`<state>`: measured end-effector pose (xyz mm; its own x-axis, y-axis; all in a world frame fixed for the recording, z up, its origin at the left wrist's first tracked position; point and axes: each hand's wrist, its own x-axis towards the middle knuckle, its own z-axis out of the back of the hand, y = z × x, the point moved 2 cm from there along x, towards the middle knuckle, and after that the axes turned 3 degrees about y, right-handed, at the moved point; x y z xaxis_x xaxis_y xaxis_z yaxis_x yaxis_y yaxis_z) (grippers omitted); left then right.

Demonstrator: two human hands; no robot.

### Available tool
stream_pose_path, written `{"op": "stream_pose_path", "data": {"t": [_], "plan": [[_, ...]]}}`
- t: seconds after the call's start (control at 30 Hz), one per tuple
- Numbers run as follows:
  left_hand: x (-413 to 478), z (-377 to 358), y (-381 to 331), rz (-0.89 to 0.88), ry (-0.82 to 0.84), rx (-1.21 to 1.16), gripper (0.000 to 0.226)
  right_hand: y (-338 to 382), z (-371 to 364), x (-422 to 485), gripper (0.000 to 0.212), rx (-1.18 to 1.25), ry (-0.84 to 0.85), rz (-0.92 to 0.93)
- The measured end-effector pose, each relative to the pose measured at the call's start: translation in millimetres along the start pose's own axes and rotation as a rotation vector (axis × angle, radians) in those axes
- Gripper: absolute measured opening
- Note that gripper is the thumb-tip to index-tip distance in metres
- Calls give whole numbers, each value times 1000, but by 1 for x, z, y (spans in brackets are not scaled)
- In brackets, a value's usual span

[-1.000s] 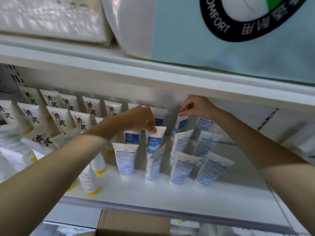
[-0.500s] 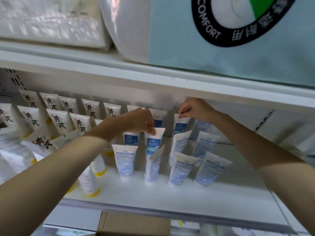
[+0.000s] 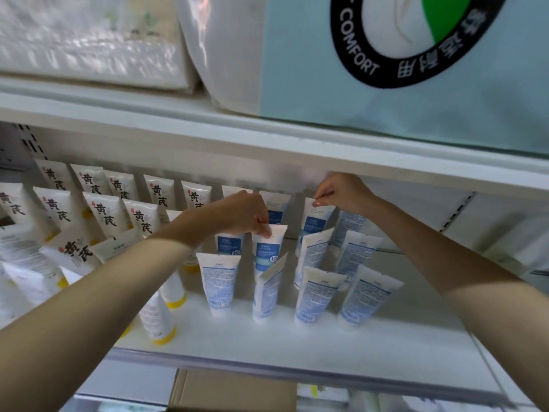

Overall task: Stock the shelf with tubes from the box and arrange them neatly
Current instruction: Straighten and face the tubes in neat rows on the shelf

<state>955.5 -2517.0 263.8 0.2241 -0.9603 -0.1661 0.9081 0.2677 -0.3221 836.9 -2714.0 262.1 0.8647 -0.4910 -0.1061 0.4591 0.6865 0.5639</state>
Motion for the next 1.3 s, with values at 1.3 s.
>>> {"op": "stream_pose_path", "data": {"t": [1.3], "plan": [[-2,-8,4,-84,-64,-58,23,32,-1,-74,11,-68,104,202]]}}
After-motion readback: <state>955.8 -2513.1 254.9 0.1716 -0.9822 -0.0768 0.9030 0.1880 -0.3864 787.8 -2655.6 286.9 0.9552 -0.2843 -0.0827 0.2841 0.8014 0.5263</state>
